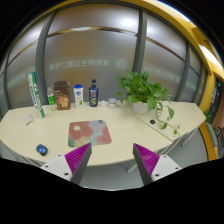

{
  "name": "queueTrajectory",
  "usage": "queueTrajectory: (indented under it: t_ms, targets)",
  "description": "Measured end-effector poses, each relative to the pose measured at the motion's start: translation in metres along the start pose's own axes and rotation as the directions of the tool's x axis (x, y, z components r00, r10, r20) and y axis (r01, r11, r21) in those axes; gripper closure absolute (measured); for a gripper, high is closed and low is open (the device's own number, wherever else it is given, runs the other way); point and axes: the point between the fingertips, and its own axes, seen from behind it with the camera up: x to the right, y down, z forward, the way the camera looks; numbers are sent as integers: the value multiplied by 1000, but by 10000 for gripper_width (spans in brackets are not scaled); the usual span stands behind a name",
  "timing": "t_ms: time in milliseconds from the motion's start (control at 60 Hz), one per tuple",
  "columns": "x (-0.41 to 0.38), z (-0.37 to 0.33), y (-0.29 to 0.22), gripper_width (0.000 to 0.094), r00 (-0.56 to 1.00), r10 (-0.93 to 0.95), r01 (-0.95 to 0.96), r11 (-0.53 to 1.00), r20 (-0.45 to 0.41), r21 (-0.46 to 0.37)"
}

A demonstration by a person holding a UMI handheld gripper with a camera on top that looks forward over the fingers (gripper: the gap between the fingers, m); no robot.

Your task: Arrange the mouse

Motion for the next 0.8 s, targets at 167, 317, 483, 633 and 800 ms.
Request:
queueTrajectory:
  t_ms: [167, 317, 483, 633, 800]
  targets:
    - [-1, 2, 27, 80, 1000, -11, 10, 999, -19, -31]
    - [-31, 5, 75, 84, 1000, -20, 19, 996, -10, -85]
    - [-115, 7, 128, 81, 998, -29, 36, 988, 50, -147]
    - [-225, 22, 148, 80, 988, -17, 41, 988, 154, -151]
    - [-320, 55, 152, 80, 971, -67, 98, 987, 230, -130]
